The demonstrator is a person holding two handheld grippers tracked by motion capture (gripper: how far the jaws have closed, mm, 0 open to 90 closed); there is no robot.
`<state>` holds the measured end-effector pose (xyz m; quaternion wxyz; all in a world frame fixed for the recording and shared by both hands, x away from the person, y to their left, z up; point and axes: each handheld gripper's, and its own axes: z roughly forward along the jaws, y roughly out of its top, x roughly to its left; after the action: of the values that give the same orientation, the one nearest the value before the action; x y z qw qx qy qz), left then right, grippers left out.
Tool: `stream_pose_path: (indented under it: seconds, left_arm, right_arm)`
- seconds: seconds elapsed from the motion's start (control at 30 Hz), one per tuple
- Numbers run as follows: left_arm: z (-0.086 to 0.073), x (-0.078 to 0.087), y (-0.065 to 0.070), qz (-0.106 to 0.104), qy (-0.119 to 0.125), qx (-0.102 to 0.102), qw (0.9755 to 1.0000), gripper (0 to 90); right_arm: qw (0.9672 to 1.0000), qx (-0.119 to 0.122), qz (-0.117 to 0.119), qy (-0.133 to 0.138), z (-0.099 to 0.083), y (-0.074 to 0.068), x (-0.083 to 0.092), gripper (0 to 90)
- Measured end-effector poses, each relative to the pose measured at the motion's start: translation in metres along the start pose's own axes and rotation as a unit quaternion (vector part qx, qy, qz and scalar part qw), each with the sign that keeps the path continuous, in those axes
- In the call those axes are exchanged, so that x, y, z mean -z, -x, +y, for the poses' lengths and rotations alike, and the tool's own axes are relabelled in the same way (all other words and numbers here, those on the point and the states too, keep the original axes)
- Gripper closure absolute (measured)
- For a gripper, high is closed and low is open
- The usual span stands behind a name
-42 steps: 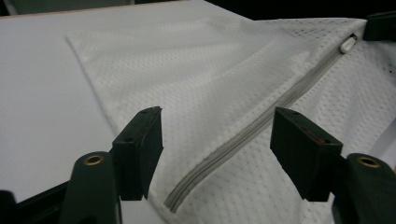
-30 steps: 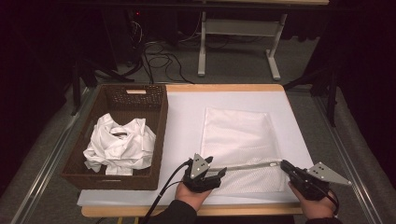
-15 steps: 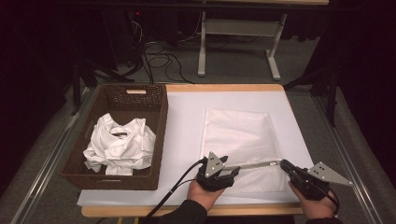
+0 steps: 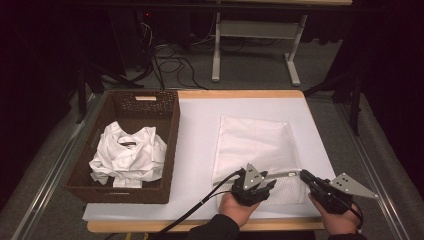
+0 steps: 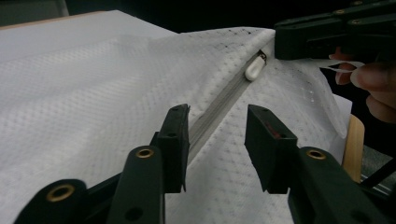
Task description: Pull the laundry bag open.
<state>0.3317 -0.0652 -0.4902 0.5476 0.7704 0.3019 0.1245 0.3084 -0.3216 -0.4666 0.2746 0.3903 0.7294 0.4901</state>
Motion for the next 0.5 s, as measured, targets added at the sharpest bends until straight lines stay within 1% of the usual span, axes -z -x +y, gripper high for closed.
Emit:
stream_pose_path:
  seconds: [0.03, 0.1, 0.13, 0.17, 0.3, 0.33, 0.43, 0.5]
  left_arm:
    - [0.001, -0.003, 0.001, -0.001, -0.005, -0.001, 1.0000, 66.0]
    - [0.002, -0.009, 0.003, -0.008, -0.007, 0.006, 0.9999, 70.6]
    - [0.002, -0.009, 0.003, -0.008, -0.007, 0.006, 0.9999, 72.1]
    - [0.003, -0.014, 0.005, -0.009, -0.010, 0.008, 0.9999, 73.5]
    - [0.006, -0.023, 0.009, -0.010, -0.014, 0.004, 0.9999, 75.2]
    - [0.007, -0.025, 0.010, -0.010, -0.016, 0.006, 0.9998, 75.7]
    - [0.010, -0.028, 0.012, -0.010, -0.019, 0.006, 0.9998, 80.0]
    - [0.012, -0.031, 0.013, -0.013, -0.014, 0.007, 0.9998, 80.3]
  right_arm:
    - [1.0000, -0.001, -0.001, 0.000, 0.000, -0.001, 0.000, 87.0]
    - [1.0000, -0.001, 0.001, 0.000, 0.000, -0.001, 0.000, 87.0]
    - [1.0000, 0.001, 0.002, 0.002, 0.000, -0.001, 0.000, 87.0]
    - [1.0000, 0.000, 0.003, 0.003, 0.001, -0.001, 0.001, 87.0]
    - [1.0000, 0.003, 0.005, 0.006, 0.001, -0.001, 0.001, 87.0]
    - [1.0000, 0.003, 0.004, 0.006, 0.001, -0.002, 0.001, 87.0]
    - [0.9999, 0.007, 0.007, 0.010, 0.002, -0.002, 0.002, 87.0]
    - [0.9999, 0.007, 0.009, 0.011, 0.002, -0.003, 0.002, 87.0]
